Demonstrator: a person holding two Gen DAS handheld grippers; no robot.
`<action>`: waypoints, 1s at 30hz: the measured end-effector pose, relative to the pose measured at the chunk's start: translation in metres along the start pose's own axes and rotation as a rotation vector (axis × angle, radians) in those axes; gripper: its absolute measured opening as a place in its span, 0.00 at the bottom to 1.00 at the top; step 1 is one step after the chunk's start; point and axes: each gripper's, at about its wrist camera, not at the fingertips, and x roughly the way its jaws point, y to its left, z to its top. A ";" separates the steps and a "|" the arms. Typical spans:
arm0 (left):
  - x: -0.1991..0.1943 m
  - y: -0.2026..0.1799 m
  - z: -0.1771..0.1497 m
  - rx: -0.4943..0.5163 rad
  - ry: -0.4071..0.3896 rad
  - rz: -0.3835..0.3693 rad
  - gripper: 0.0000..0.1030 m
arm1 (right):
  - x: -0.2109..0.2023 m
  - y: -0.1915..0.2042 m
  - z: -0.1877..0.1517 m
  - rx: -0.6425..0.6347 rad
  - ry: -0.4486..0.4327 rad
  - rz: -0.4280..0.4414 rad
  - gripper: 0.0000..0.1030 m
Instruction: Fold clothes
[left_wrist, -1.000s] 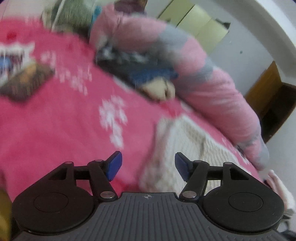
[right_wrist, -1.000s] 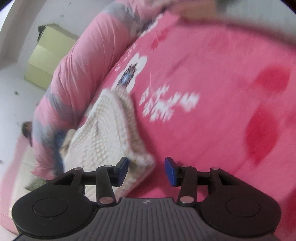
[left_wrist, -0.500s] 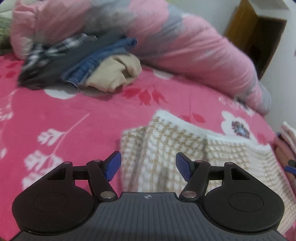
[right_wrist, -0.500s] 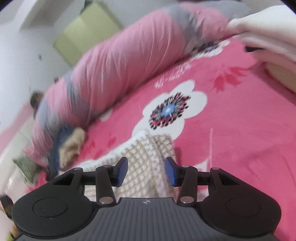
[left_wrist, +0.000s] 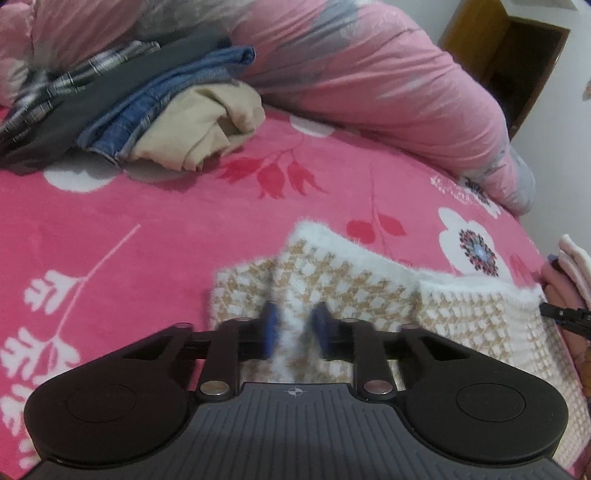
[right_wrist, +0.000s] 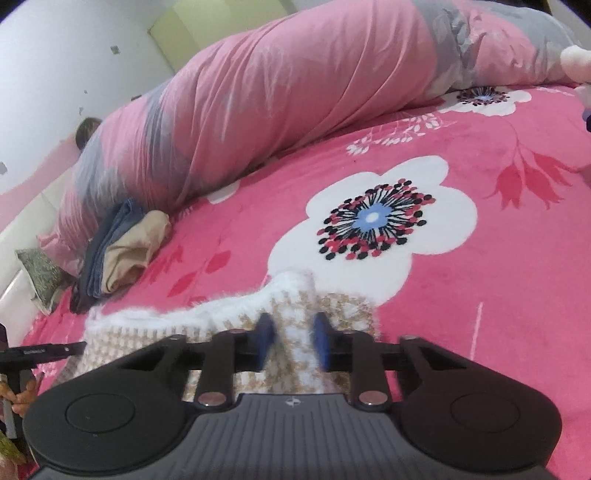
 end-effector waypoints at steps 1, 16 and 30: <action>-0.002 -0.001 -0.001 0.006 -0.016 0.001 0.09 | -0.004 0.000 -0.002 -0.002 -0.016 0.009 0.13; -0.026 -0.003 -0.005 -0.023 -0.190 0.070 0.06 | -0.013 0.018 0.003 -0.069 -0.169 -0.061 0.07; 0.003 0.010 -0.012 -0.081 -0.112 0.104 0.09 | 0.031 -0.013 -0.015 0.013 -0.082 -0.099 0.07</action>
